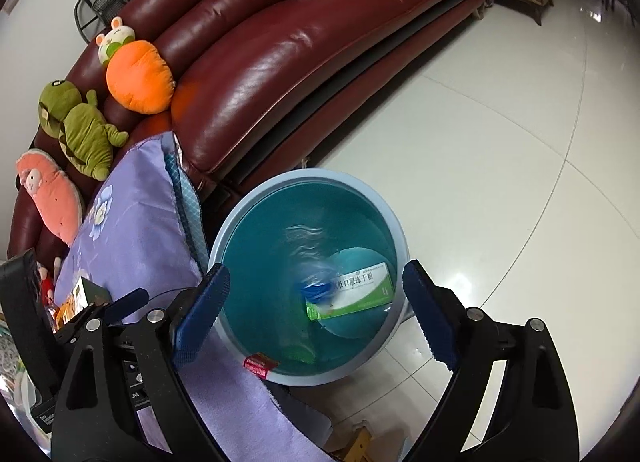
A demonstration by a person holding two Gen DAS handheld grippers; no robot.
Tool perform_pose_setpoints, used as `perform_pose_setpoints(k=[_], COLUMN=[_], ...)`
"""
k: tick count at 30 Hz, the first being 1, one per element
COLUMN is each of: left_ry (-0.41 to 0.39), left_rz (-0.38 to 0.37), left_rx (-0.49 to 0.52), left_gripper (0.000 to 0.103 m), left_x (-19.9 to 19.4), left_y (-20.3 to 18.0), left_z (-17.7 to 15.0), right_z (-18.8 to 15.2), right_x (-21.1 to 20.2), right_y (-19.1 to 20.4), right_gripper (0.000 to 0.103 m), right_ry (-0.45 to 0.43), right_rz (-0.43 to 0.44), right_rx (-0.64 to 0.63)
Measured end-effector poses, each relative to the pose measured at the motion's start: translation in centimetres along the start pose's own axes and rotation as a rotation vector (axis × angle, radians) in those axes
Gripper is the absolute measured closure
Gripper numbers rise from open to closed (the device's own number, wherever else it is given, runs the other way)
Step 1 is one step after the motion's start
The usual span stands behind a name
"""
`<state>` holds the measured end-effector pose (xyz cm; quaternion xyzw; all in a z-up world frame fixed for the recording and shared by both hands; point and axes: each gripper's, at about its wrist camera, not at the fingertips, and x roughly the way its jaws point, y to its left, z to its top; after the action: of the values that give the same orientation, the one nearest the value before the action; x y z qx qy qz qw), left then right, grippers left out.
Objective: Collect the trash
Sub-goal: 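Open the left tool to drop the water bottle into the bin, then return both tools to the table and approach the green cookie box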
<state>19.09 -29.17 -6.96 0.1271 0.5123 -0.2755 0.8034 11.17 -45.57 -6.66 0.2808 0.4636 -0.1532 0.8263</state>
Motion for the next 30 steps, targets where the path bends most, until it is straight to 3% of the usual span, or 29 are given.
perform_pose_setpoints(k=[9,21,25,30], left_ry=[-0.033,-0.138,-0.185,-0.176], left_rz=[0.002,0.037,0.091,0.109], left_rx=[-0.063,-0.184,-0.263,-0.438], left_gripper=[0.015,0.015,0.014,0.014], left_x=[-3.8,-12.1,-14.4,-14.3], left_y=[3.3,9.5,12.9,17.6], left_z=[-2.8,-8.1,-9.5,-11.8], right_z=[-1.2,-3.7,-4.4,-5.0], right_x=[-0.8,-1.7,-1.8,-1.2], right_y=[3.3,10.7,13.2,16.1], right_gripper=[0.018,0.018,0.018,0.018], right_ry=[0.017,0.043,0.050,0.073], right_rz=[-0.001,0.029,0.039,0.047], right_rx=[-0.078,-0.208,-0.253,-0.305])
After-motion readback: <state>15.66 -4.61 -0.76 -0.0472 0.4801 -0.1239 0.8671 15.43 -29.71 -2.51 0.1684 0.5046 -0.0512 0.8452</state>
